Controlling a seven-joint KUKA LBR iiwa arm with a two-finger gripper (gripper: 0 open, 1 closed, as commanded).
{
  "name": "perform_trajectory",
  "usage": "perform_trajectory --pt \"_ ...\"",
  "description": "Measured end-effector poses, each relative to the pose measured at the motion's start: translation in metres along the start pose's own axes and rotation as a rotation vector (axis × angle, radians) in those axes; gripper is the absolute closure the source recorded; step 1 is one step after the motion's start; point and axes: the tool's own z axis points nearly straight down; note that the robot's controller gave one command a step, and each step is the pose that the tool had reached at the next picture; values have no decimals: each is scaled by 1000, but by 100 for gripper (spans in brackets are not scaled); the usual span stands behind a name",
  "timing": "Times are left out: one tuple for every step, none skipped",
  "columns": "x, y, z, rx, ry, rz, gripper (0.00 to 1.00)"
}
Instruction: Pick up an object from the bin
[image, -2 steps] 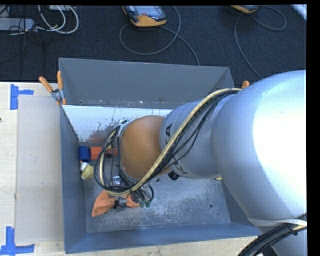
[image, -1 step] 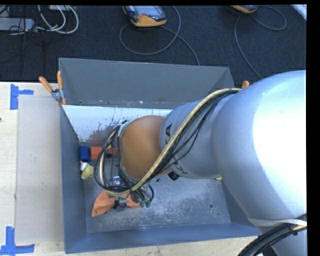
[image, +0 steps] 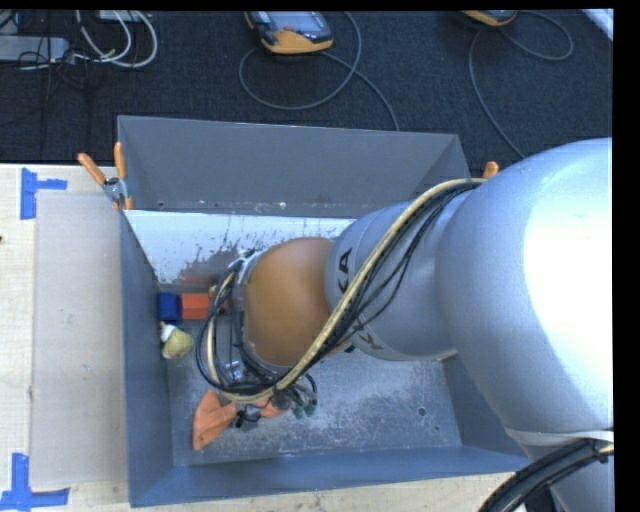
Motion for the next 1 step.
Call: perform_trajectory --pt "-6 -5 -51 -1 7 -128 100"
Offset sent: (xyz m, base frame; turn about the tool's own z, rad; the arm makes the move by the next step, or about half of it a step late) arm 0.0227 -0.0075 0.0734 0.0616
